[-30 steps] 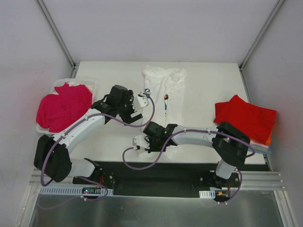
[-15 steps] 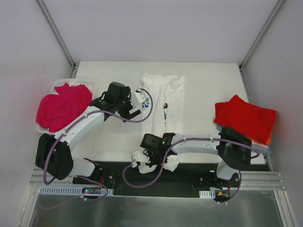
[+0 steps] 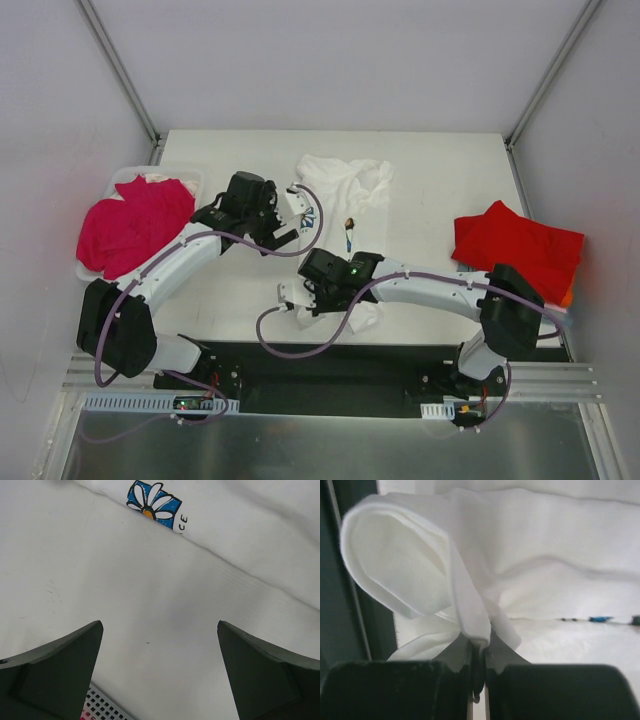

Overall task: Fold and stack the t-shirts
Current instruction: Fold the folded rectangular tshirt in 1/3 of the way

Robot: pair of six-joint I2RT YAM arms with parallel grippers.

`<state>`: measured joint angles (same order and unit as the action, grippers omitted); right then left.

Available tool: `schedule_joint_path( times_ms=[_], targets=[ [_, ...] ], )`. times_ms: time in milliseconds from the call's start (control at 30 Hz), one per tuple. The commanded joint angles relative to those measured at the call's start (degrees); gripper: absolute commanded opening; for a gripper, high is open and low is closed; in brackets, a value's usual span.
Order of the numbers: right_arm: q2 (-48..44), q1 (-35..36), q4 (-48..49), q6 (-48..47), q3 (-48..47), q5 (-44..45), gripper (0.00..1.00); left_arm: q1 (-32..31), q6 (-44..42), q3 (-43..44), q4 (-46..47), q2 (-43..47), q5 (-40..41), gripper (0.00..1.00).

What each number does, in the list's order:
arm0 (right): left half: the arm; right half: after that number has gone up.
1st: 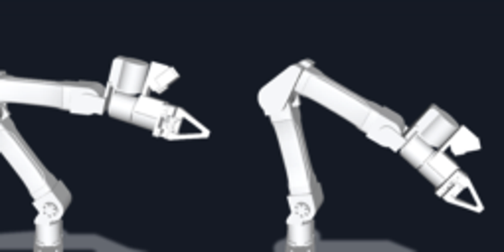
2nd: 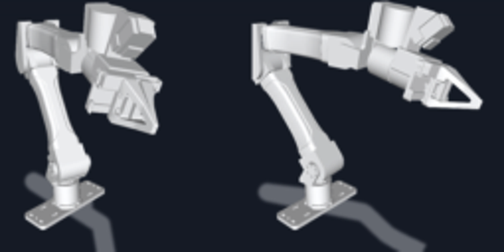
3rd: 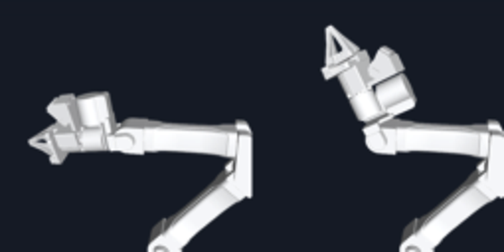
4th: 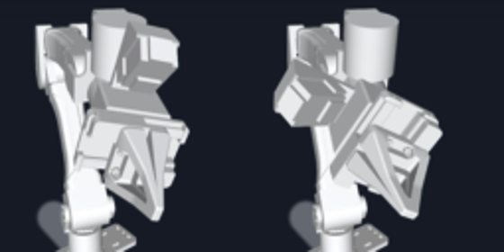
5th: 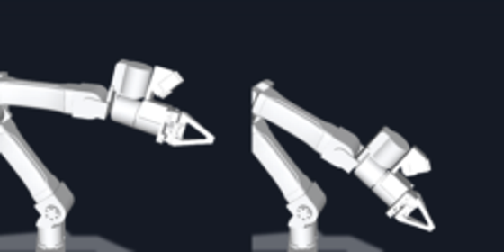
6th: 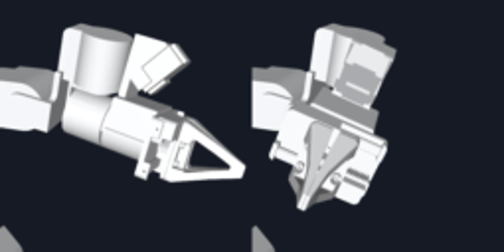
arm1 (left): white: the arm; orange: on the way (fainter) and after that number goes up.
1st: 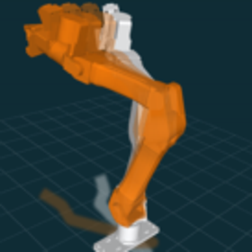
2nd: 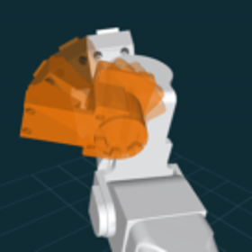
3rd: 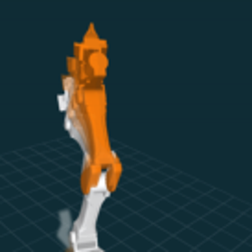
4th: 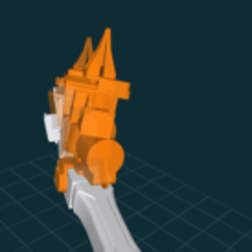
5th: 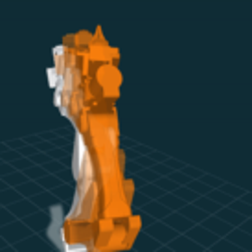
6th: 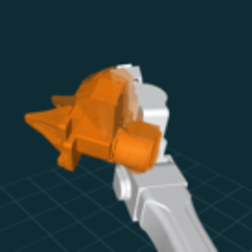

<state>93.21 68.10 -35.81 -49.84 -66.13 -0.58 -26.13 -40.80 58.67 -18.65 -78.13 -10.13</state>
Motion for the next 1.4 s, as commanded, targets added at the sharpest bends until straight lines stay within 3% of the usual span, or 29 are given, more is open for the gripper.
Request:
schedule_joint_path(
  times_ms=[0,267,900,1100,1367],
  targets=[
    [-3.6,-2.6,-4.3,-2.4,-4.1,8.4,0.01,1.3,0.7,-0.4,2.1,0.7,-1.5,0.99],
    [-2.5,-8.7,-7.4,-4.8,-8.8,14.8,0.01,2.1,0.8,-1.0,2.8,0.9,-1.9,0.99],
    [14.5,-18.2,-4.1,-10.3,-23.3,12.8,0.01,3.4,1.1,-1.5,4.4,-0.3,-1.2,0.99],
    [15.2,-19.9,1.2,-10.8,-23.8,12.8,0.01,7.4,3.4,2.4,7.1,-4.1,0.8,0.99],
    [14.5,-20.1,2.9,-10.8,-23.6,13.1,0.01,13.1,7.9,12.5,9.7,-13.2,9.9,0.99]
  ],
)
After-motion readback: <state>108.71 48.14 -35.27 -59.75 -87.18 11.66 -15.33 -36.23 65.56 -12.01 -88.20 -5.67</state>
